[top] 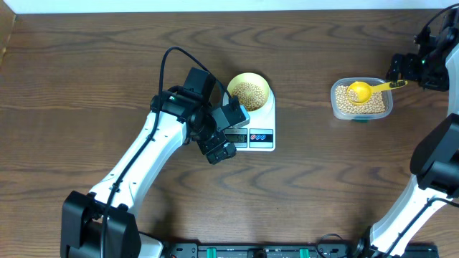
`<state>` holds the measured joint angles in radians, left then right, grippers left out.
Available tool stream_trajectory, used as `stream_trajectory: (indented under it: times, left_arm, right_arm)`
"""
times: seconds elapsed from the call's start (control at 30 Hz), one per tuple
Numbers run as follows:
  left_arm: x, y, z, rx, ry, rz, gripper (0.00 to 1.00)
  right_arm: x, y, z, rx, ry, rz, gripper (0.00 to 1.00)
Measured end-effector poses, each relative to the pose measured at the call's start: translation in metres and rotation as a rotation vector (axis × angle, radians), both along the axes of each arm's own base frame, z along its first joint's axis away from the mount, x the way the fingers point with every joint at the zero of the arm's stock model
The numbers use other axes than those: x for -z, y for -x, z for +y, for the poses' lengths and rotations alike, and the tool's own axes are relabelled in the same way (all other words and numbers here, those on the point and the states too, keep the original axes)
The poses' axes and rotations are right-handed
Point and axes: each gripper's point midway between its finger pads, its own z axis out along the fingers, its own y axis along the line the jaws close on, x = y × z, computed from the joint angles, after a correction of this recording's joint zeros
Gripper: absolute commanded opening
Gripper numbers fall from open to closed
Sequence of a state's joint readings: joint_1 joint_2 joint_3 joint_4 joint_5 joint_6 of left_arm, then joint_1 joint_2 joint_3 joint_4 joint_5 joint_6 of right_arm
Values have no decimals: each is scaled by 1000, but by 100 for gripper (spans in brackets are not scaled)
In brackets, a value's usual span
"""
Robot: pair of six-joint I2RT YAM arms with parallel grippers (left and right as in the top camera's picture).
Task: Scoop item into bowl and weigh 50g on scale
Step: 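Raise the right gripper up and away to the right of the tub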
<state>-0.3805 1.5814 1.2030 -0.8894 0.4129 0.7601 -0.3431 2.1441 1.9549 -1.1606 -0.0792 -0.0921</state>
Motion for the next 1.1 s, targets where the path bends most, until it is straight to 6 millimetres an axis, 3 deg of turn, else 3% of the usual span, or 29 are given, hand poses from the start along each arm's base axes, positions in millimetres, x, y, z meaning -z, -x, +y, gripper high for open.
stream_trajectory:
  times: [0.13, 0.3, 0.43, 0.73, 0.87, 1.0, 1.1]
  left_arm:
    - [0, 0, 0, 0, 0, 0, 98]
    - [0, 0, 0, 0, 0, 0, 98]
    - [0, 0, 0, 0, 0, 0, 98]
    - [0, 0, 0, 0, 0, 0, 98]
    - [0, 0, 0, 0, 0, 0, 98]
    - [0, 0, 0, 0, 0, 0, 98]
    - [0, 0, 0, 0, 0, 0, 98]
  right_arm:
    - [-2, -6, -2, 0, 9, -27, 99]
    - [-15, -43, -15, -4, 66, -186, 99]
    - [-17, -48, -16, -3, 69, -208, 99]
    - [-19, -50, 9, -3, -85, -230, 99]
    - [-25, -51, 30, -53, -196, -259, 99]
    - [-57, -49, 44, -96, -269, -332, 99]
    - [-110, -37, 49, -122, -254, -430, 99]
